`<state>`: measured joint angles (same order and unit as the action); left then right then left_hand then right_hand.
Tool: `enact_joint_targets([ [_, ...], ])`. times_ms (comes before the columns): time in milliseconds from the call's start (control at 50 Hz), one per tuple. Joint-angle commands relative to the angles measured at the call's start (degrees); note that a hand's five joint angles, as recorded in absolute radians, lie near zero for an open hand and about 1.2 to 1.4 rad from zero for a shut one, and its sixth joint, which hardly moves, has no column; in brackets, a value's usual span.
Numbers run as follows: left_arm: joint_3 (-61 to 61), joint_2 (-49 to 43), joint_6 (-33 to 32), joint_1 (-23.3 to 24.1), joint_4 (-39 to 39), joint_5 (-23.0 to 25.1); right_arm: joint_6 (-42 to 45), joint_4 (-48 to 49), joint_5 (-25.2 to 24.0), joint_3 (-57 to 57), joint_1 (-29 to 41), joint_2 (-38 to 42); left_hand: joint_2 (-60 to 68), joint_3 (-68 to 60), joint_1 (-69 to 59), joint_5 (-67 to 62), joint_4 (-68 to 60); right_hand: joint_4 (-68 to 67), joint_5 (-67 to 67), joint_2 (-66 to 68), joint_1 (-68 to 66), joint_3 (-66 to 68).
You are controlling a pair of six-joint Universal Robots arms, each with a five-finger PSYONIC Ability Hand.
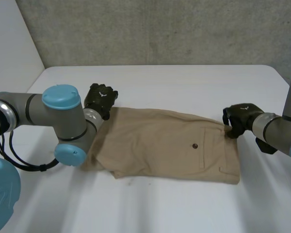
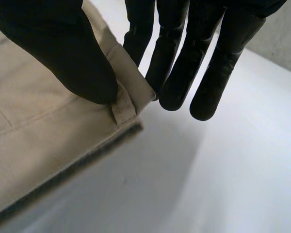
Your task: Fold the shorts.
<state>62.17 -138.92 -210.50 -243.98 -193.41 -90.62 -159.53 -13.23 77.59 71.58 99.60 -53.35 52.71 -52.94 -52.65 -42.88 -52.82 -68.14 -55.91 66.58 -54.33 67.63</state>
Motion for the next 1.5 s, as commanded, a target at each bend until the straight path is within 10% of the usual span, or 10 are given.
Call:
enact_joint_targets([
  [20, 0.75, 0.05, -0.09, 0.52, 0.05, 0.00, 2.03, -0.40, 1.25, -0.13, -0.20, 1.58, 2.60, -2.37, -2.65, -2.43, -2.49, -11.86, -14.09, 13.42, -25.67, 12.37],
  [220, 1.54, 1.71, -0.09, 1.31, 1.71, -0.18, 1.15, 0.92, 1.42, -1.18, 0.51, -1.04, -6.80, 7.04, 6.75, 6.97, 6.91, 42.01, 39.78, -40.45, 28.20, -41.50],
  [360, 6.45, 8.82, 0.35, 0.87, 3.74, -0.35, 0.10, 5.04, 1.51, 3.55, -0.02, -10.35, -15.74, 15.97, 15.69, 15.91, 15.85, 51.83, 49.61, -50.27, 38.02, -51.32],
  [720, 27.38, 24.30, 6.76, 1.49, 3.65, -0.09, 0.89, 10.50, -1.82, 38.80, -0.02, -33.22, -21.80, 22.04, 21.75, 21.98, 21.91, 35.52, 33.29, -33.96, 21.71, -35.01],
  [1100, 34.86, 30.29, 9.49, 1.57, 3.04, 0.26, 1.24, 25.87, -2.00, 44.88, 0.51, -21.10, -24.16, 24.39, 24.10, 24.33, 24.27, 33.67, 31.45, -32.11, 19.86, -33.16],
  [1240, 35.91, 30.29, 9.49, 1.13, 2.86, 0.26, 5.63, 30.98, -1.04, 44.44, -0.02, -18.72, -24.83, 25.06, 24.78, 25.00, 24.94, -10.48, -12.71, 12.04, -24.29, 10.99],
  [1500, 37.58, 33.89, 9.49, 0.61, 2.95, 0.18, 15.82, 23.96, 4.15, 41.45, -5.98, -24.69, -26.01, 26.24, 25.95, 26.18, 26.12, -11.86, -14.09, 13.42, -25.67, 12.37],
])
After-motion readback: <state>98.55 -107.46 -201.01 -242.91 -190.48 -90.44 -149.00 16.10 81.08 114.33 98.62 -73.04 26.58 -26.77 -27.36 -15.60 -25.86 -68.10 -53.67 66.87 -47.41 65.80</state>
